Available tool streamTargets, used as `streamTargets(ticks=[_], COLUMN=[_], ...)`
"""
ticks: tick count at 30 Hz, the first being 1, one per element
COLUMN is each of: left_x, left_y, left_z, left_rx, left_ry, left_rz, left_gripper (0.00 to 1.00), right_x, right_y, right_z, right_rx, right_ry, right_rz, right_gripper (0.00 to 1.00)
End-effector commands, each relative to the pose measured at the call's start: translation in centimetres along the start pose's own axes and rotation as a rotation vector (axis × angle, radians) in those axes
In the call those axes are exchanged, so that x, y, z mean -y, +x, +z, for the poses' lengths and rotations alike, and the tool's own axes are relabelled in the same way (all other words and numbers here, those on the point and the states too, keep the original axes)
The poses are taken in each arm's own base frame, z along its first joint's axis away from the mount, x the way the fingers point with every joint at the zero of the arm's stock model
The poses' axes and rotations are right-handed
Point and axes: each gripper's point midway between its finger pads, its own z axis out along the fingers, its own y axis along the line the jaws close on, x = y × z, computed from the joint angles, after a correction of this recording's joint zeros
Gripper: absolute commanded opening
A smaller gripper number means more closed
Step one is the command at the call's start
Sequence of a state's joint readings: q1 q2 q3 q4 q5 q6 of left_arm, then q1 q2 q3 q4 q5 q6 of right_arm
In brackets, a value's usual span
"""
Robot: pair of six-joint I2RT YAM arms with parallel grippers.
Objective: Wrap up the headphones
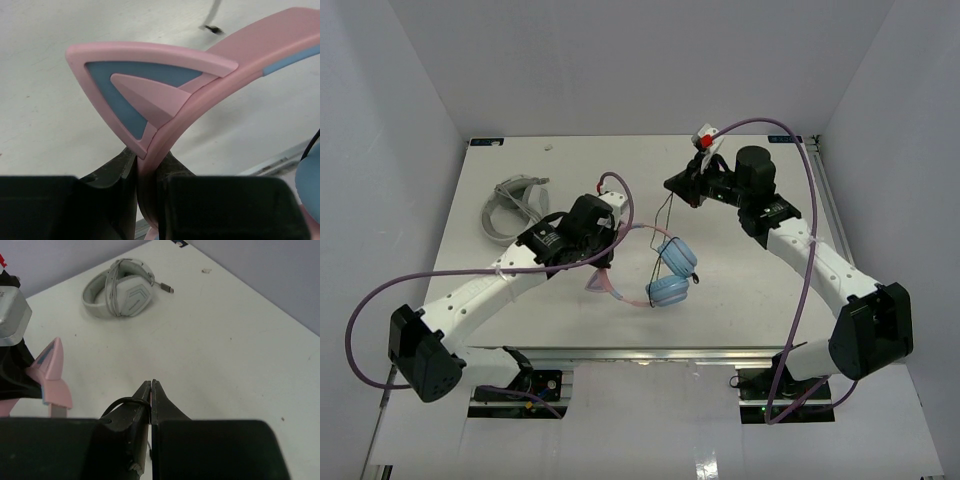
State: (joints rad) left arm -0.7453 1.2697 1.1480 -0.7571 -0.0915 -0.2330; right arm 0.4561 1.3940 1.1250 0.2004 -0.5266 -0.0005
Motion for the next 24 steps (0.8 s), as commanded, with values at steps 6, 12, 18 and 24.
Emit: streamTargets(ticks=[6, 12, 18, 24], left_x=[-6.2, -9.4, -10.5, -10.6], left_y=[0.5, -0.5, -2.4, -4.3], left_z=[-0.6, -0.8, -1.4, -2.0], left_rx=[-0.094, -0.101, -0.078, -0.019], left_ry=[-0.430, -0.704, -0.850, -0.869], left_rz=[0.080, 0.036, -0.018, -0.081], left_gripper=[0.00, 0.00, 0.00, 0.00], right_x=[0.3, -2.9, -6.4, -9.6], right_y=[-2.1, -2.4, -1.9, -1.7], right_z=[-1.8, -2.3, -2.3, -2.8], right_rx=[-0.090, -0.090, -0.082, -0.021], right_ry=[0.022, -0.128, -0.310, -0.481], right_rz=[-0.011, 0.060, 0.118, 0.114], right_gripper=[0.08, 0.08, 0.08, 0.08])
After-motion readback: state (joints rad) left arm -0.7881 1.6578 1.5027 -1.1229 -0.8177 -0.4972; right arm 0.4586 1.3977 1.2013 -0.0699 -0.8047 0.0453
